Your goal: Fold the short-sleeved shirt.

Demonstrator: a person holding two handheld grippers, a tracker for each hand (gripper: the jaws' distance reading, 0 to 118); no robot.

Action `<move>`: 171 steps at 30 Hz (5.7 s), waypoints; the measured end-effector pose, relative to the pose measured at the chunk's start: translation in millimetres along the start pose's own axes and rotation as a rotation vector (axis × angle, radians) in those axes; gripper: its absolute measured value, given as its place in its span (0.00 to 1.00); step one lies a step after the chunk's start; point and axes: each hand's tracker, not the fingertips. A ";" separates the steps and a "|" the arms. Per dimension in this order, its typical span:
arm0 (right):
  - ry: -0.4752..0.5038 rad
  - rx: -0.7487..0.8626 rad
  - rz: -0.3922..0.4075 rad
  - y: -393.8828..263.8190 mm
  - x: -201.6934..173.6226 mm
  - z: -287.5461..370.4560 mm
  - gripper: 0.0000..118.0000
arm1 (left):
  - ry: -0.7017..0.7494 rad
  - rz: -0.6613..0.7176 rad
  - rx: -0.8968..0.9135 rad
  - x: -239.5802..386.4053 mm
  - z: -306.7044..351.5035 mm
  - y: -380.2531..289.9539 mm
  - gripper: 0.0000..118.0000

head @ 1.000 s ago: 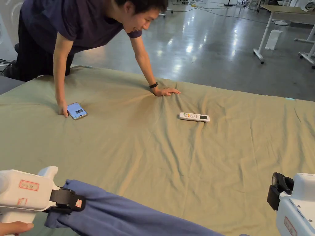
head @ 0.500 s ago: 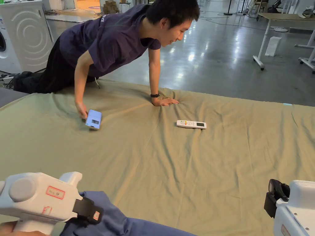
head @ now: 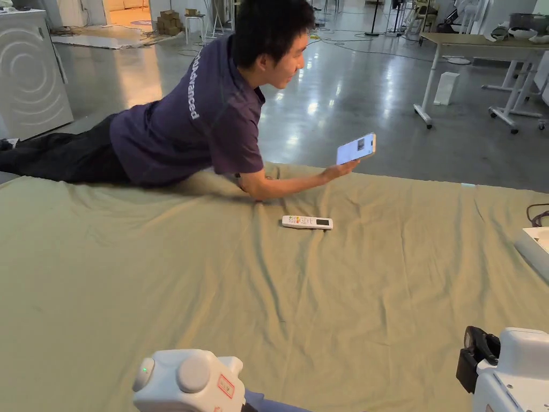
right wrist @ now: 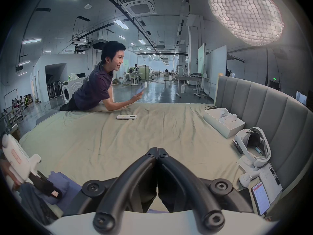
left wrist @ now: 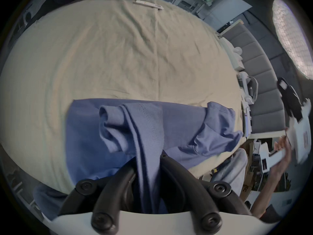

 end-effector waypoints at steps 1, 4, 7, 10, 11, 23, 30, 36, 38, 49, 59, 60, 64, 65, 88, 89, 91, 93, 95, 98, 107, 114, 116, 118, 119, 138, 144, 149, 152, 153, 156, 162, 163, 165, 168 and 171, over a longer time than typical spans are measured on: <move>-0.005 -0.002 0.001 -0.4 2.2 0.4 0.00 | 0.022 0.006 -0.003 1.1 -7.7 0.8 0.06; -0.013 -0.008 -0.002 -0.5 8.1 1.2 0.00 | 0.070 -0.005 -0.003 6.8 -22.5 -1.4 0.06; -0.020 -0.010 -0.004 -0.3 10.1 1.2 0.00 | 0.089 0.019 0.008 7.4 -28.6 -1.5 0.07; -0.020 -0.011 -0.005 -0.7 9.3 1.2 0.00 | 0.091 0.031 0.022 10.2 -28.2 -1.1 0.13; -0.019 -0.011 -0.005 -1.0 8.6 1.3 0.00 | 0.074 0.026 0.024 10.8 -26.5 -1.3 0.21; -0.057 -0.033 -0.005 -1.2 16.0 8.6 0.00 | -0.208 0.019 0.202 -3.5 55.4 -2.9 0.67; -0.061 -0.038 -0.016 -1.9 12.2 11.9 0.00 | -0.067 -0.048 0.138 -10.6 18.6 -7.2 0.32; -0.053 -0.048 0.000 -5.0 8.5 13.2 0.00 | -0.072 -0.048 0.078 -4.7 -25.5 -19.0 0.28; -0.052 -0.054 0.010 -6.6 7.4 13.1 0.00 | -0.132 -0.067 0.087 -0.3 -31.1 -21.8 0.28; -0.044 -0.072 0.010 -11.6 4.2 12.8 0.00 | -0.085 -0.096 0.113 12.2 -50.1 -18.5 0.11; -0.031 -0.064 0.023 -6.3 1.6 13.5 0.00 | -0.123 -0.081 0.178 -7.6 -0.9 -15.5 0.22; -0.031 -0.062 0.023 -6.0 1.7 13.1 0.00 | -0.117 -0.092 0.225 -14.2 9.6 -14.0 0.35; -0.027 -0.065 0.009 -6.7 2.5 9.3 0.00 | -0.111 -0.032 0.286 -53.5 47.0 -8.3 0.48; -0.026 -0.066 0.006 -7.0 2.1 8.6 0.00 | -0.120 -0.025 0.295 -64.8 53.7 -7.7 0.48; 0.038 0.003 -0.005 -6.1 -26.9 10.0 0.00 | -0.643 0.275 0.191 -209.5 -22.4 -5.2 0.64; 0.037 -0.001 -0.003 -6.7 -28.1 9.9 0.00 | -0.661 0.278 0.182 -206.7 -24.3 -3.7 0.64; 0.037 -0.007 0.002 -8.7 -29.5 9.6 0.00 | -0.649 0.224 0.145 -173.7 -24.2 -8.0 0.63; 0.037 -0.013 0.005 -9.7 -29.9 9.6 0.00 | -0.612 0.171 0.133 -161.8 -23.5 -6.5 0.58; 0.031 -0.021 0.009 -10.5 -30.3 9.5 0.00 | -0.555 0.153 0.124 -156.2 -22.6 -5.7 0.34; 0.019 -0.037 0.010 -11.5 -29.2 8.3 0.00 | -0.515 0.151 0.146 -152.9 -22.3 -10.2 0.14; 0.002 -0.051 0.026 -13.3 -26.2 7.6 0.00 | -0.527 0.122 0.205 -150.8 21.5 -6.1 0.10; 0.009 -0.052 0.034 -12.7 -26.4 5.2 0.00 | -0.320 0.097 0.255 -156.1 90.6 5.5 0.10; 0.011 -0.050 0.037 -12.1 -27.0 4.6 0.00 | -0.221 0.092 0.266 -162.0 109.7 8.5 0.10; 0.022 -0.058 0.027 -11.7 -27.0 3.2 0.00 | -0.120 0.098 0.281 -160.6 125.7 9.0 0.10; 0.030 -0.062 0.016 -11.8 -27.0 2.3 0.00 | -0.080 0.091 0.284 -156.4 131.5 8.6 0.10; 0.072 -0.101 -0.039 -22.5 -22.2 -1.3 0.00 | -0.046 -0.018 0.197 -14.4 121.3 4.8 0.10; 0.068 -0.103 -0.034 -26.2 -18.7 -1.4 0.00 | -0.049 -0.052 0.125 28.9 80.7 6.6 0.10; 0.057 -0.111 -0.041 -31.2 -12.9 1.3 0.00 | -0.037 -0.070 0.083 60.2 34.8 10.2 0.10; 0.048 -0.116 -0.047 -34.5 -9.2 3.5 0.00 | -0.012 -0.092 0.058 77.1 6.5 12.4 0.10; 0.046 -0.119 -0.047 -35.5 -8.0 3.9 0.00 | 0.007 -0.092 0.048 79.4 -1.8 13.3 0.10; 0.038 -0.125 -0.047 -38.2 -4.0 5.5 0.00 | 0.015 -0.088 0.031 84.7 -22.7 13.3 0.10; 0.031 -0.141 -0.043 -39.8 -1.6 8.0 0.00 | -0.049 -0.079 0.025 83.6 -20.3 7.7 0.44; 0.030 -0.142 -0.041 -39.8 -1.6 8.3 0.00 | -0.063 -0.076 0.033 83.5 -15.1 6.5 0.51; 0.029 -0.144 -0.041 -39.0 -1.4 9.2 0.00 | -0.109 -0.088 0.045 83.1 -0.5 4.6 0.53; 0.045 -0.140 -0.058 -37.4 -2.0 11.2 0.00 | -0.167 -0.111 0.068 79.5 21.6 5.7 0.53; 0.050 -0.127 -0.059 -35.6 -5.9 13.4 0.00 | -0.202 -0.103 0.123 72.7 39.0 7.7 0.52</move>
